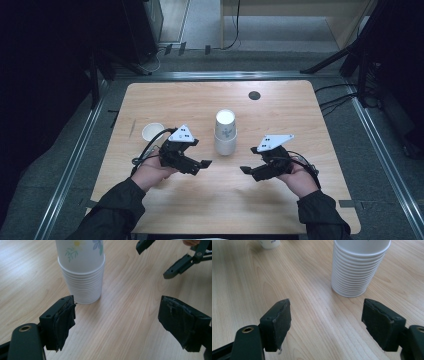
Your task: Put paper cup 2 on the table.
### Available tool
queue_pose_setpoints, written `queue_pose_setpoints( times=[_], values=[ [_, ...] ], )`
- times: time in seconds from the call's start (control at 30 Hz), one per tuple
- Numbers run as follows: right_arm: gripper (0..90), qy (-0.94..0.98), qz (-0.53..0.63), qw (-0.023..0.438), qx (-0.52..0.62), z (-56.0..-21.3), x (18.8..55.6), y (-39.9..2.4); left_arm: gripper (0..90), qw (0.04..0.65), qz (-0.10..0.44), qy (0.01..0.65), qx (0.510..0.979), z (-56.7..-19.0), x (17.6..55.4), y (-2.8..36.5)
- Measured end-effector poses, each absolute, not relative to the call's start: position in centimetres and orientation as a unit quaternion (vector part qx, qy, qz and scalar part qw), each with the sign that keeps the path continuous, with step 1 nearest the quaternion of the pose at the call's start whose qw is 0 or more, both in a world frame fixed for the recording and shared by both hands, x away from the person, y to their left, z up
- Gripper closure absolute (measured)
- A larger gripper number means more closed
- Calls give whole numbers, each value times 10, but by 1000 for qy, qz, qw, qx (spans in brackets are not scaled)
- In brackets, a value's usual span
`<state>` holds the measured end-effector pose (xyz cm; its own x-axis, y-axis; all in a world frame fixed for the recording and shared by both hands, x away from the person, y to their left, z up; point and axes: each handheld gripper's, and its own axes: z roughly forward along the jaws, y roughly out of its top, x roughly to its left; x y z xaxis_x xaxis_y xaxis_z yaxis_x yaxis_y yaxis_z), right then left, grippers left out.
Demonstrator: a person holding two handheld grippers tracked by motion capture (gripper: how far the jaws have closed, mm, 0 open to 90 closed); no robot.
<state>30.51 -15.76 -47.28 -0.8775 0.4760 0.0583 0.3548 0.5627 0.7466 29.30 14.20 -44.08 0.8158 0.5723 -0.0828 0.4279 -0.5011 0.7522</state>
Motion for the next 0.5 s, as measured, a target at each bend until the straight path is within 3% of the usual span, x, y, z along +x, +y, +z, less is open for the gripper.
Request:
queue_pose_setpoints(
  times=[0.3, 0.5],
  values=[
    [237, 882, 400, 75, 238, -474, 302, -158, 144, 420, 82, 312, 848, -455, 291, 128],
    [237, 881, 404, 77, 233, -473, 300, -157, 140, 416, 111, 320, 844, -466, 285, 121]
  ],
)
